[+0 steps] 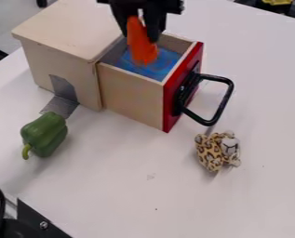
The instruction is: Take the orange thing inside the drawer
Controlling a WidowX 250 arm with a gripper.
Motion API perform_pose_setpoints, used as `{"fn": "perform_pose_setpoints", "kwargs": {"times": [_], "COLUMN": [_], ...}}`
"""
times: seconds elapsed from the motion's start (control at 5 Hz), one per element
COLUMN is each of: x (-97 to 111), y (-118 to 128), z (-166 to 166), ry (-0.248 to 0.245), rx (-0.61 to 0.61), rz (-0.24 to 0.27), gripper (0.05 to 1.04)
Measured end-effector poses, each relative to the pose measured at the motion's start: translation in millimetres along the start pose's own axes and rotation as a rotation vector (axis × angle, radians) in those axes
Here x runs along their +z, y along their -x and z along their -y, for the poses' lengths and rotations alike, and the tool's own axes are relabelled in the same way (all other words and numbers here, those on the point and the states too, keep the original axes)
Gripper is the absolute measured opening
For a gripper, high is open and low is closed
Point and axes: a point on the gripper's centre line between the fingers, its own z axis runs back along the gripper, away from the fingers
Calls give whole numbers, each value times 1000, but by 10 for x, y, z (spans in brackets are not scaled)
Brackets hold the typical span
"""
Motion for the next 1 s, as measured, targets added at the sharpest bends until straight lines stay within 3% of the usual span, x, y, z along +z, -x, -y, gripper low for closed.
{"fn": "perform_pose_setpoints", "kwargs": {"times": [0.4, 1.0], "x": [-344, -460], "y": [-17, -185], "z": [-175, -200], "ry": [-8, -29], "rx": [15, 9], "rz": [-75, -70], "gripper": [446, 432]}}
